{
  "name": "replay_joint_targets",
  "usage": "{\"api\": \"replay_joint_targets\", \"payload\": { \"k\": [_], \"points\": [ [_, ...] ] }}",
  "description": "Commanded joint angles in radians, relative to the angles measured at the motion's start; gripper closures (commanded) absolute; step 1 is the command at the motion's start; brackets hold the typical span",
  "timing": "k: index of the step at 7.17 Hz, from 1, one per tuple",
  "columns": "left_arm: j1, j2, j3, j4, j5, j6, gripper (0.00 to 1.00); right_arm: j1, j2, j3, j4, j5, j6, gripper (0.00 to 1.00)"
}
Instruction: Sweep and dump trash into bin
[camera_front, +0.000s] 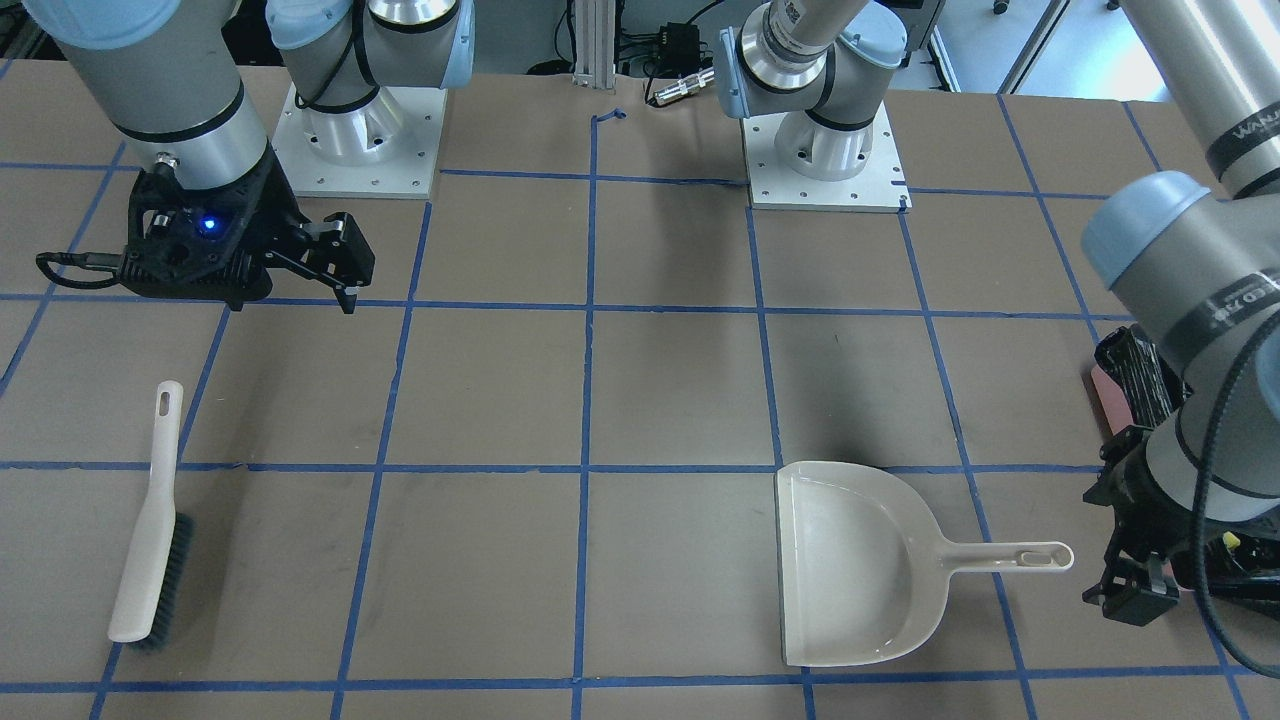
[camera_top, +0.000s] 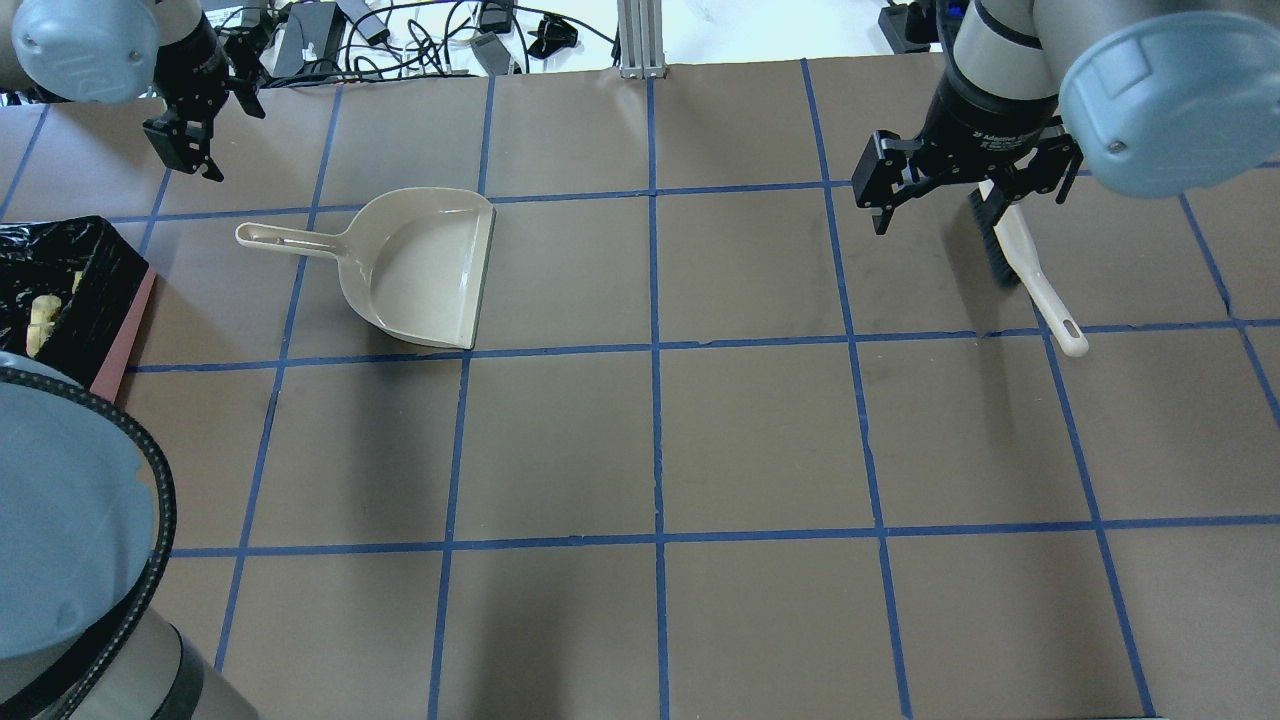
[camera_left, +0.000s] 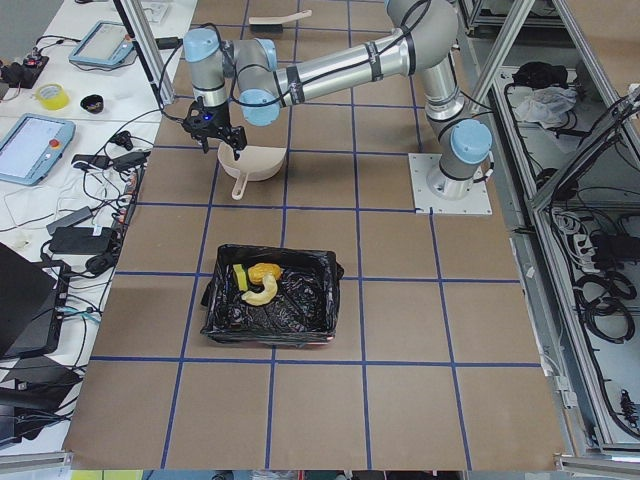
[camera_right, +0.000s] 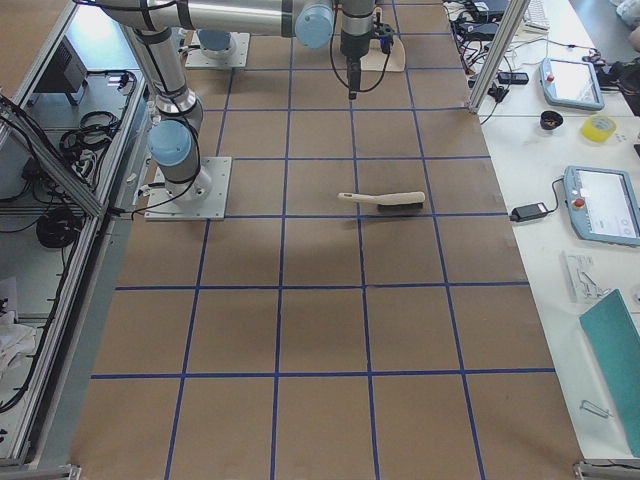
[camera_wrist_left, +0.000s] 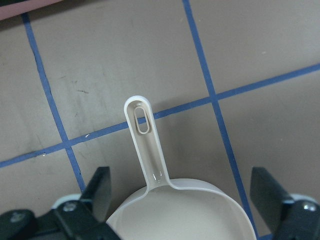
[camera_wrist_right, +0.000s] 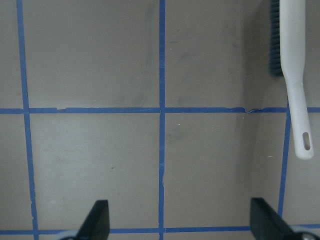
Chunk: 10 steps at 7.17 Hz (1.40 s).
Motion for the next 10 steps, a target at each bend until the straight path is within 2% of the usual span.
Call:
{"api": "replay_joint_targets", "payload": {
  "k": [1, 3, 5, 7, 10],
  "points": [
    [-0.034, 0.083, -0.018, -0.004, 0.004, 0.281, 0.00, -0.001, -0.001, 0.000, 0.002, 0.001, 0.004, 0.00],
    [-0.080, 0.154, -0.042, -0.005, 0.004, 0.402, 0.00, -0.001, -0.004, 0.000, 0.004, 0.018, 0.004, 0.00],
    [-0.152, 0.191, -0.050, -0.005, 0.002, 0.654, 0.00, -0.001, 0.000, 0.000, 0.002, 0.017, 0.001, 0.00],
    [-0.204, 0.206, -0.053, -0.083, -0.007, 0.867, 0.00, -0.001, 0.000, 0.000, 0.001, 0.008, -0.010, 0.00],
    [-0.267, 0.237, -0.117, -0.106, -0.166, 0.886, 0.00, -0.001, 0.000, 0.000, 0.001, 0.003, -0.009, 0.00]
  ]
}}
